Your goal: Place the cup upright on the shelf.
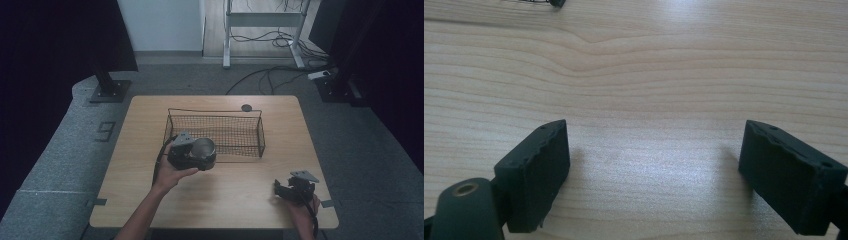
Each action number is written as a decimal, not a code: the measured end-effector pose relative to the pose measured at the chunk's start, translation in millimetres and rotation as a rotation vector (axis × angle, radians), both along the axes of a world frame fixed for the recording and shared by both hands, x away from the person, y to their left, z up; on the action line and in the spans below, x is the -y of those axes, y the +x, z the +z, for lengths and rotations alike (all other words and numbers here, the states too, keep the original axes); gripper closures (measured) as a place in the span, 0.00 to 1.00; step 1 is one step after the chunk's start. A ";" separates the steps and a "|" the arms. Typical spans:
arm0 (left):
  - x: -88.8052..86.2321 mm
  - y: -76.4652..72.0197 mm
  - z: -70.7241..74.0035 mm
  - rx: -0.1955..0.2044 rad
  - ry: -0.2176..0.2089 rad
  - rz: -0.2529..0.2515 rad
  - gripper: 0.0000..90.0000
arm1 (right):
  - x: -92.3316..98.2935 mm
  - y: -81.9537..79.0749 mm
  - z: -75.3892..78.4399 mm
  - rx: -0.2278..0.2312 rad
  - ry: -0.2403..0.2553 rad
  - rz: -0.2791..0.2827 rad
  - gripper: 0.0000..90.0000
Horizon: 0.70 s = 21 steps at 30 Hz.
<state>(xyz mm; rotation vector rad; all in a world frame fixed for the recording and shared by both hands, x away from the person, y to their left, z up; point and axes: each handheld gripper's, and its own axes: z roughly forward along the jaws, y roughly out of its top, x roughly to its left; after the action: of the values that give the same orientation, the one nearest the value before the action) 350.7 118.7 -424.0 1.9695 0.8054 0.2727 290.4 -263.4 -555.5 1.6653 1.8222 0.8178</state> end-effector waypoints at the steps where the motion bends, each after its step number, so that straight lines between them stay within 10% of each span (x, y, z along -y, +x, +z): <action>1: -0.3 0.3 0.1 0.001 -0.001 0.001 0.16 | 0.0 0.0 0.0 0.000 0.000 0.000 0.14; 21: -10.7 9.3 11.9 -0.004 -0.035 0.012 0.16 | 0.1 0.1 0.0 0.001 -0.001 0.001 0.14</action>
<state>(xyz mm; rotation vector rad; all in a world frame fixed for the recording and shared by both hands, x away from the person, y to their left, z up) 360.0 129.4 -412.1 1.9339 0.8196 0.2599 290.5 -263.5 -555.5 1.6628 1.8221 0.8177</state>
